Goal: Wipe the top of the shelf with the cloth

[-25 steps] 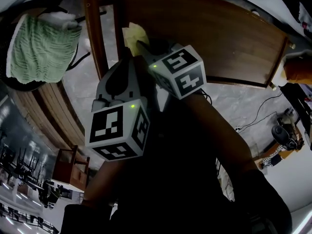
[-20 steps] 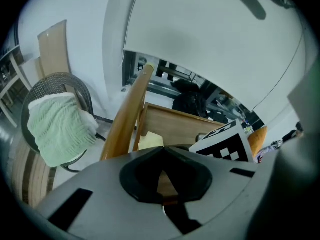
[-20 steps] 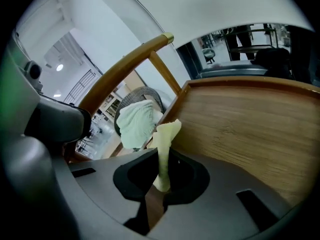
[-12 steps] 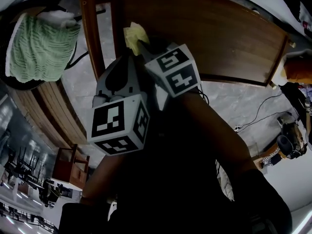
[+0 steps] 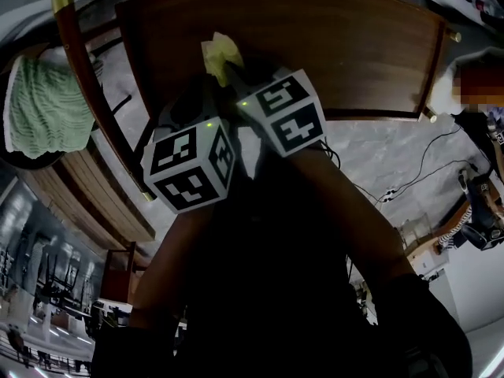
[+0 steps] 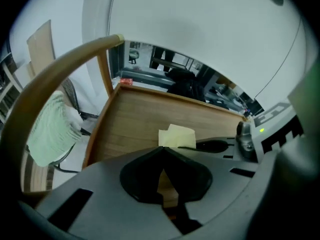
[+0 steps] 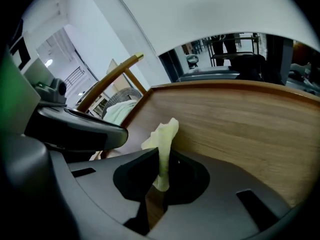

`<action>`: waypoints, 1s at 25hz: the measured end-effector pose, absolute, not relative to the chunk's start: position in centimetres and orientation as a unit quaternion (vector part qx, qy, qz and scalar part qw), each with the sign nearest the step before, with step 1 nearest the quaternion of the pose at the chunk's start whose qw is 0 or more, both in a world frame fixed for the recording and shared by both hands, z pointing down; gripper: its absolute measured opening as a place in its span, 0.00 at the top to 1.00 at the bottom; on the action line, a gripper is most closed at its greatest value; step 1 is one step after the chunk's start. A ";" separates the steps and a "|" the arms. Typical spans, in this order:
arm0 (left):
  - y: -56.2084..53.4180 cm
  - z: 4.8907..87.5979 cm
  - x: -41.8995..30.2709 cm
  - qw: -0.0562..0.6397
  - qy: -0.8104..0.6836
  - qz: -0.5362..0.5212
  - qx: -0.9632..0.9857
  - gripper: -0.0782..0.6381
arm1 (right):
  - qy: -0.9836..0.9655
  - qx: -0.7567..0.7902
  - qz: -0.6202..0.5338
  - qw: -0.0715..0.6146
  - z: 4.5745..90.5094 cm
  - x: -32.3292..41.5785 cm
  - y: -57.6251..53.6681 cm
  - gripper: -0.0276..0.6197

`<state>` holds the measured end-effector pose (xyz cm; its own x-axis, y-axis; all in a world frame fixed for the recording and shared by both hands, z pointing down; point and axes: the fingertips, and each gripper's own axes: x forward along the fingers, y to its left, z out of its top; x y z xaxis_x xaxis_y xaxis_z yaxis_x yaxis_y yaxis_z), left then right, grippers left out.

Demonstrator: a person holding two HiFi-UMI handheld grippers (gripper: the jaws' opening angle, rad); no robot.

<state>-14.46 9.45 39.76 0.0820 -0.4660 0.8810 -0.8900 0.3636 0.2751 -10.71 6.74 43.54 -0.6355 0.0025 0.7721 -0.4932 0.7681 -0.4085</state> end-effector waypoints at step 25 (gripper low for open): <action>0.9 41.2 6.2 0.508 -0.572 0.221 0.605 0.88 | -0.827 0.256 0.297 0.403 42.5 11.3 -1.7 0.89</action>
<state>6.20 0.94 41.25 0.2483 -0.4671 0.8486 -0.9162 0.1711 0.3623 11.33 -1.69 42.46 -0.5441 -0.1825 0.8189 -0.6624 0.6925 -0.2858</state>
